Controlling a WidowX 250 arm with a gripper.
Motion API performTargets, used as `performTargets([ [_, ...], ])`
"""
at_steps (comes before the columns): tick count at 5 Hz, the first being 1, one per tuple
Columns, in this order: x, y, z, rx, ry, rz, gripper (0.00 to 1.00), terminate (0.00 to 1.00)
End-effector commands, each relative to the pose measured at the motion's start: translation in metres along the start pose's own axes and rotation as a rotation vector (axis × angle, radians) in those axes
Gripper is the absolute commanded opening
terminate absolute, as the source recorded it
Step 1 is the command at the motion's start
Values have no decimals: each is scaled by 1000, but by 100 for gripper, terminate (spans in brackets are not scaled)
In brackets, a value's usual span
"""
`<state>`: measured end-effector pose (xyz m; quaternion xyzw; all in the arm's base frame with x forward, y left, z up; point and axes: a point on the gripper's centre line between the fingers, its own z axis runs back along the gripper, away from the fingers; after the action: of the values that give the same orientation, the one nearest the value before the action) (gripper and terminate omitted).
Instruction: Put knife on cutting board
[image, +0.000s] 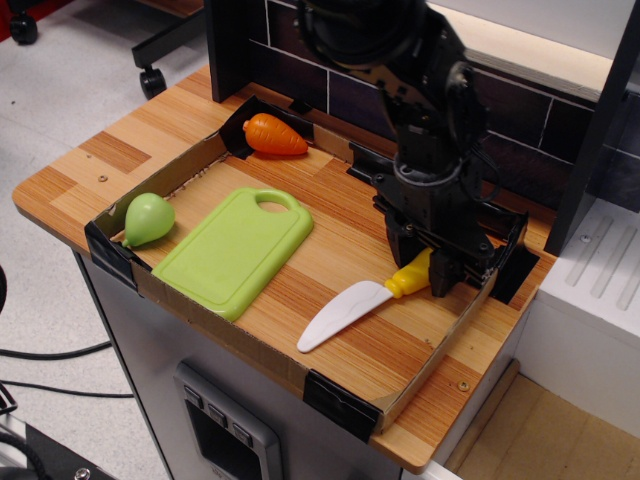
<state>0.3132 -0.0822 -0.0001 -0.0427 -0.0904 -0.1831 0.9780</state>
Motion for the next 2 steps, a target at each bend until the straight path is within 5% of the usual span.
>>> performTargets([
  [1,-5,-1,40,-130,2,-30,0,0],
  [2,-8,5,62,-107,-47,-16,0,0],
])
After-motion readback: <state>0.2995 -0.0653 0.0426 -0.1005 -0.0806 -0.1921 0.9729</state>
